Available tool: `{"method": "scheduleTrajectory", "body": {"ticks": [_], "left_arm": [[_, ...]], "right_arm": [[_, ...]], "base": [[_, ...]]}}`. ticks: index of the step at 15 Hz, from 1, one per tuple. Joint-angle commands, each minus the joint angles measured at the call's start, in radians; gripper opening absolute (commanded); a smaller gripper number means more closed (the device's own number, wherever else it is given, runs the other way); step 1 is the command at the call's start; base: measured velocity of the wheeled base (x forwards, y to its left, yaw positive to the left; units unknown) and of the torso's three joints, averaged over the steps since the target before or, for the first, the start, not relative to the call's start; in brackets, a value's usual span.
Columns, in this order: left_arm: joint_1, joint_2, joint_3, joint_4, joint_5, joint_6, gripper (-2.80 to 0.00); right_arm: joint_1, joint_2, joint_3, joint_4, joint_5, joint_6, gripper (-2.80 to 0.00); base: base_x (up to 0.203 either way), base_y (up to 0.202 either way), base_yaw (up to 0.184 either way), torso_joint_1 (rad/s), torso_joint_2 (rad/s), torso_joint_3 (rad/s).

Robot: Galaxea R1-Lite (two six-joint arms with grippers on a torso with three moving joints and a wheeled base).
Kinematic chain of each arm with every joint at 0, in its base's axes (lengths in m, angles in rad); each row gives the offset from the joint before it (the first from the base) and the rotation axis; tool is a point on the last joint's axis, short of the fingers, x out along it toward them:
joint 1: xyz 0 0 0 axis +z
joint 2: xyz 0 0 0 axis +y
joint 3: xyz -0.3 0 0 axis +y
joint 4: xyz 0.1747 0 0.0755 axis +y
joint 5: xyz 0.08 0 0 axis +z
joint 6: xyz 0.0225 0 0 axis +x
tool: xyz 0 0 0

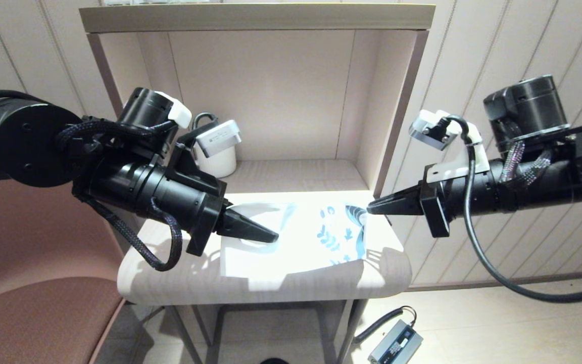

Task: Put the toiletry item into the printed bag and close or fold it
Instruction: Close the strorage bag and place it on the desk

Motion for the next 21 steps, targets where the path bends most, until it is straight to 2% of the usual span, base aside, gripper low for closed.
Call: {"method": "scheduleTrajectory", "body": {"ticks": [1,4,9,10,11,12,21], "left_arm": [[0.01,0.007,-0.005,0.0,-0.005,0.003,-2.8],[0.014,0.01,-0.009,0.001,-0.005,0.001,-2.8],[0.014,0.01,-0.005,0.001,-0.007,0.003,-2.8],[0.014,0.01,-0.005,0.001,-0.007,0.003,-2.8],[0.014,0.01,-0.005,0.001,-0.008,0.003,-2.8],[0.014,0.01,-0.004,0.001,-0.007,0.003,-2.8],[0.014,0.04,-0.009,0.001,-0.007,0.009,-2.8]], "right_arm": [[0.002,0.049,-0.038,0.001,0.004,-0.002,-2.8],[0.002,0.072,-0.046,-0.05,0.002,0.002,-2.8],[0.016,0.094,-0.043,-0.052,-0.004,-0.003,-2.8],[0.018,0.095,-0.045,-0.052,-0.004,-0.004,0.0],[0.021,0.095,-0.052,-0.046,-0.002,-0.004,-1.64],[0.021,0.096,-0.052,-0.052,-0.002,-0.004,-2.8],[0.009,0.103,-0.101,-0.055,0.004,0.013,-2.8]], "base": [[0.0,0.0,0.0,0.0,0.0,0.0],[0.0,0.0,0.0,0.0,0.0,0.0],[0.0,0.0,0.0,0.0,0.0,0.0],[0.0,0.0,0.0,0.0,0.0,0.0],[0.0,0.0,0.0,0.0,0.0,0.0],[0.0,0.0,0.0,0.0,0.0,0.0],[0.0,0.0,0.0,0.0,0.0,0.0]]}}
